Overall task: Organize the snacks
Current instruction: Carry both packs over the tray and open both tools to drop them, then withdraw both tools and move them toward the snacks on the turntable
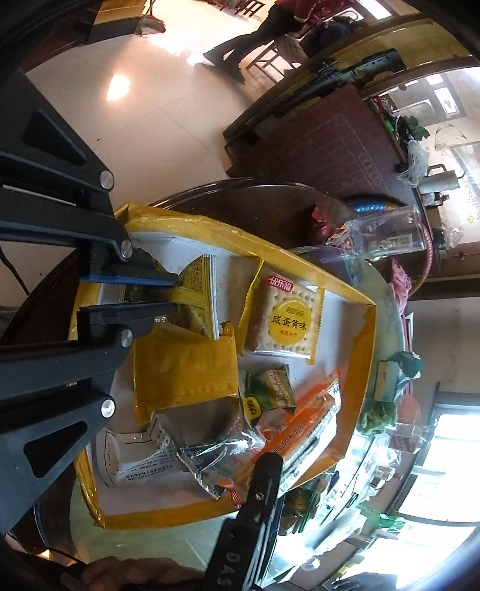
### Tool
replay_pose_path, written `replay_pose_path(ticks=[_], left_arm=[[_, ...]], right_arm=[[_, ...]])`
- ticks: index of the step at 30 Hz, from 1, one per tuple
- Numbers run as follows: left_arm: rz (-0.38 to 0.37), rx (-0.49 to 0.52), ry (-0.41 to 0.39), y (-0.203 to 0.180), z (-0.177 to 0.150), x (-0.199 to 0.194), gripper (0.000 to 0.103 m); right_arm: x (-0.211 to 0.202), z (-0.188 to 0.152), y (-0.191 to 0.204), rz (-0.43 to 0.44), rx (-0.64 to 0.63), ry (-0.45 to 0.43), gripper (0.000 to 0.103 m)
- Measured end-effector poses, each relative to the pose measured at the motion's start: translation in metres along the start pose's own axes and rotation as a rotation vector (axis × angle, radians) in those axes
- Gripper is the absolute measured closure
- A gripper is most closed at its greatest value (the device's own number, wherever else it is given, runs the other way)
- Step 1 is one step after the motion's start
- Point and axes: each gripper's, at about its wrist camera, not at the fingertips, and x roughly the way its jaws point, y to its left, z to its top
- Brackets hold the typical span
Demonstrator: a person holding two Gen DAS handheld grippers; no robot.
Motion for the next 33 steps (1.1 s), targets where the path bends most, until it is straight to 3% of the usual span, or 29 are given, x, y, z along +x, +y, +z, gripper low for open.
replay_pose_path(ticks=[4, 6, 9, 12, 19, 23, 27, 33], left_arm=[[0.046, 0.037, 0.014, -0.008, -0.003, 0.006, 0.09], [0.051, 0.038, 0.025, -0.013, -0.005, 0.006, 0.065], [0.108, 0.052, -0.025, -0.024, -0.008, -0.005, 0.042], [0.178, 0.084, -0.099, -0.038, -0.013, -0.026, 0.038], [0.194, 0.119, -0.181, -0.07, -0.019, -0.063, 0.035], [0.181, 0.157, -0.206, -0.093, -0.02, -0.074, 0.034], [0.139, 0.177, -0.216, -0.115, -0.021, -0.079, 0.033], [-0.032, 0.141, -0.199, -0.14, -0.022, -0.086, 0.03]], right_arm=[[0.014, -0.001, 0.0, -0.046, 0.018, 0.034, 0.047], [0.018, -0.003, -0.004, -0.063, 0.035, 0.05, 0.046], [0.008, -0.005, -0.008, -0.025, 0.053, 0.035, 0.041], [-0.021, -0.011, -0.013, -0.001, 0.065, -0.035, 0.026], [-0.08, -0.041, -0.032, 0.057, 0.102, -0.128, 0.023], [-0.099, -0.062, -0.051, 0.088, 0.129, -0.132, 0.022], [-0.113, -0.08, -0.074, 0.107, 0.166, -0.119, 0.022], [-0.141, -0.098, -0.113, 0.099, 0.208, -0.13, 0.022]])
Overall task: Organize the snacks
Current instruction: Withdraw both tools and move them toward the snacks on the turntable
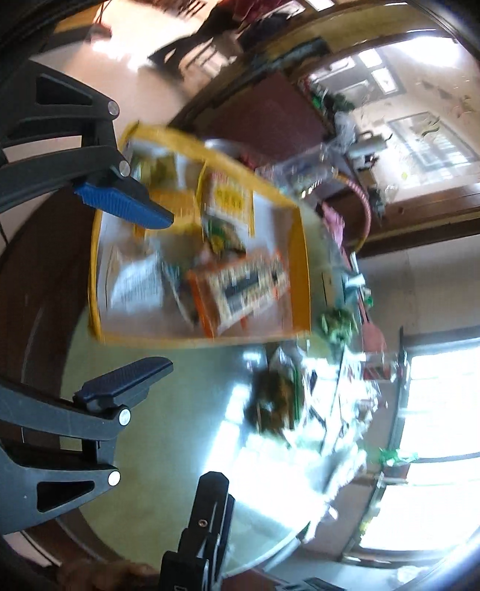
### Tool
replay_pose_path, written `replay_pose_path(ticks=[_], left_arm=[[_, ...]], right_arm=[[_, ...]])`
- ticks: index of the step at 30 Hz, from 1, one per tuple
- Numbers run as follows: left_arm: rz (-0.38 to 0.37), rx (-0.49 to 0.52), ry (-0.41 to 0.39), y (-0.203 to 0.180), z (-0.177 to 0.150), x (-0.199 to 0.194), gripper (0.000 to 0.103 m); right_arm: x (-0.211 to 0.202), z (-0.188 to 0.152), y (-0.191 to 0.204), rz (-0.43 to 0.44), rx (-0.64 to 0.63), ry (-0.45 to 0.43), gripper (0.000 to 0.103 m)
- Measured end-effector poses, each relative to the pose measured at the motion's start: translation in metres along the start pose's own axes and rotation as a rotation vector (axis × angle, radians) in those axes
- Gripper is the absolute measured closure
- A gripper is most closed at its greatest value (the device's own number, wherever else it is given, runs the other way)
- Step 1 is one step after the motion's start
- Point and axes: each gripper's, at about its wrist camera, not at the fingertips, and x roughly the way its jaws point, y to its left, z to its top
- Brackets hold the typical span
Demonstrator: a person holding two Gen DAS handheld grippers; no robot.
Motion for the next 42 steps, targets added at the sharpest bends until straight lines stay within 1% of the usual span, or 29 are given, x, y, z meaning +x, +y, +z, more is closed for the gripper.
replay_pose_path(ticks=[3, 7, 12, 16, 20, 27, 33, 39, 42], left_arm=[[-0.03, -0.016, 0.0, -0.013, 0.001, -0.001, 0.03], [-0.046, -0.045, -0.005, -0.02, 0.003, -0.001, 0.028], [-0.019, -0.06, -0.018, -0.023, 0.004, 0.001, 0.027], [-0.009, -0.044, -0.013, -0.025, 0.003, 0.006, 0.026], [-0.01, -0.04, -0.002, -0.023, 0.003, 0.011, 0.026], [-0.016, -0.067, 0.005, -0.012, 0.007, 0.02, 0.026], [-0.014, -0.075, 0.011, -0.006, 0.012, 0.031, 0.026], [-0.03, -0.083, 0.024, -0.004, 0.017, 0.041, 0.026], [-0.05, -0.092, 0.031, -0.004, 0.019, 0.045, 0.026]], right_arm=[[-0.013, 0.0, -0.016, 0.001, 0.005, -0.012, 0.022], [-0.023, 0.002, -0.03, -0.027, -0.002, -0.01, 0.022], [-0.027, 0.013, -0.044, -0.046, -0.004, 0.002, 0.022], [-0.025, 0.024, -0.05, -0.059, 0.007, 0.003, 0.018], [-0.018, 0.037, -0.05, -0.076, 0.009, 0.013, 0.018], [0.003, 0.055, -0.049, -0.097, 0.001, 0.049, 0.018], [0.023, 0.068, -0.059, -0.114, 0.023, 0.087, 0.018], [0.038, 0.08, -0.067, -0.135, 0.026, 0.119, 0.018], [0.044, 0.084, -0.071, -0.145, 0.028, 0.129, 0.018]])
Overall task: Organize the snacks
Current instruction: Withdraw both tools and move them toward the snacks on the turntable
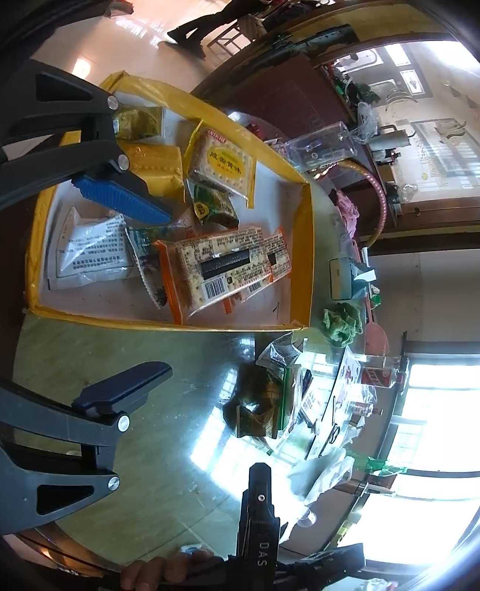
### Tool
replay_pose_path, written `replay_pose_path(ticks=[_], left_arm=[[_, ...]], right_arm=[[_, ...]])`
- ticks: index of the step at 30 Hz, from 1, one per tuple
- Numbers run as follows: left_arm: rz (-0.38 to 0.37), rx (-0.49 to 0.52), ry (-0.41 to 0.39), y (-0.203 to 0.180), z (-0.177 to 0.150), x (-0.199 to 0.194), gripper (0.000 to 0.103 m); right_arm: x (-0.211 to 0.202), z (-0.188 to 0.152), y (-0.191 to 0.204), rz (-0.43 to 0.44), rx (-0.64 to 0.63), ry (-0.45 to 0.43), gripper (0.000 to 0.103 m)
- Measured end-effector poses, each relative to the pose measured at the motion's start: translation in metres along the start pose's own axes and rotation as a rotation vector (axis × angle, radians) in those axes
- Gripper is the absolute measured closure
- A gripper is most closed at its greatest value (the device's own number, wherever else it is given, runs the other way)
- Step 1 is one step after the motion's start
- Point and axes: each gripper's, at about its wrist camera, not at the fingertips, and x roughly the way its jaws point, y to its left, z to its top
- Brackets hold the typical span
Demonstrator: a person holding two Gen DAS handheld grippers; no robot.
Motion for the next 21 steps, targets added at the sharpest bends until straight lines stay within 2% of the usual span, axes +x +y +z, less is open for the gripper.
replay_pose_path(ticks=[6, 9, 14, 17, 21], left_arm=[[-0.112, -0.047, 0.028, 0.004, 0.01, 0.01, 0.026], [-0.148, -0.071, 0.036, 0.006, 0.016, 0.013, 0.026], [-0.172, -0.079, 0.039, 0.005, 0.025, 0.015, 0.026], [-0.17, -0.088, 0.034, 0.007, 0.026, 0.014, 0.026], [-0.155, -0.098, 0.038, 0.011, 0.028, 0.016, 0.026]], right_arm=[[0.015, 0.017, -0.018, -0.013, 0.035, 0.025, 0.018], [0.024, 0.031, -0.036, -0.047, 0.065, 0.022, 0.018], [0.053, 0.06, -0.07, -0.087, 0.129, 0.035, 0.018], [0.071, 0.077, -0.075, -0.155, 0.067, 0.059, 0.018], [0.091, 0.093, -0.081, -0.165, 0.033, 0.097, 0.02]])
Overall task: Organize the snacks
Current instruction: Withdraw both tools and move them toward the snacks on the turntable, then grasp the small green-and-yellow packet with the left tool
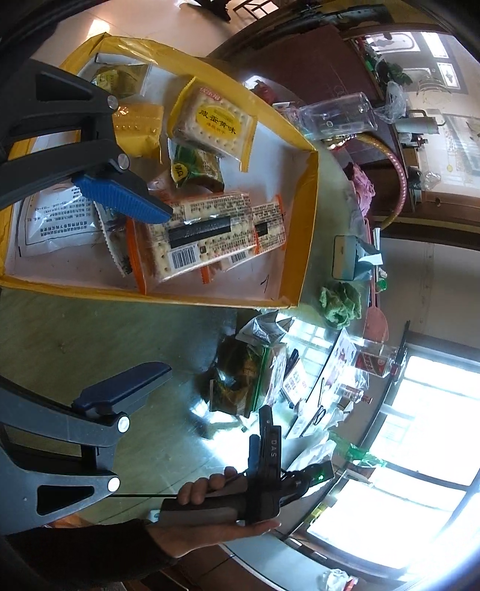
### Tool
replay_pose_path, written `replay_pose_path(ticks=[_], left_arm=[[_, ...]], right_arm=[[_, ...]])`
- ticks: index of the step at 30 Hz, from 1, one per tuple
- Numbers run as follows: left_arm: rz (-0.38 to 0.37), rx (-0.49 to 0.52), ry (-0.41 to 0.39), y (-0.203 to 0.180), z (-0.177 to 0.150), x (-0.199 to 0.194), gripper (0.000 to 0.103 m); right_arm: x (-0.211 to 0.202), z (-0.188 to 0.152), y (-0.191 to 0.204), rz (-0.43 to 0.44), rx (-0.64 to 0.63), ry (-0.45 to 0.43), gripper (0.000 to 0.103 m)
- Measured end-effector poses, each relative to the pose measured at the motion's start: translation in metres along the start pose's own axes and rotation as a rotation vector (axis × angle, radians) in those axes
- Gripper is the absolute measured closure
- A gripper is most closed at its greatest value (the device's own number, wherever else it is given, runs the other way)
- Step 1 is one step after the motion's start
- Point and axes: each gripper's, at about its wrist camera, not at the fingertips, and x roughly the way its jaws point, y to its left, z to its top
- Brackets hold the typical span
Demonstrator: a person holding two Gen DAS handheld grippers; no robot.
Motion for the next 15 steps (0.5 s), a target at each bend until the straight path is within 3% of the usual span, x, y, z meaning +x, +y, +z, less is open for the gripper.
replay_pose_path(ticks=[15], left_arm=[[0.029, 0.013, 0.002, -0.009, -0.003, -0.007, 0.026]], right_arm=[[0.02, -0.005, 0.043, 0.042, -0.253, 0.084, 0.018]])
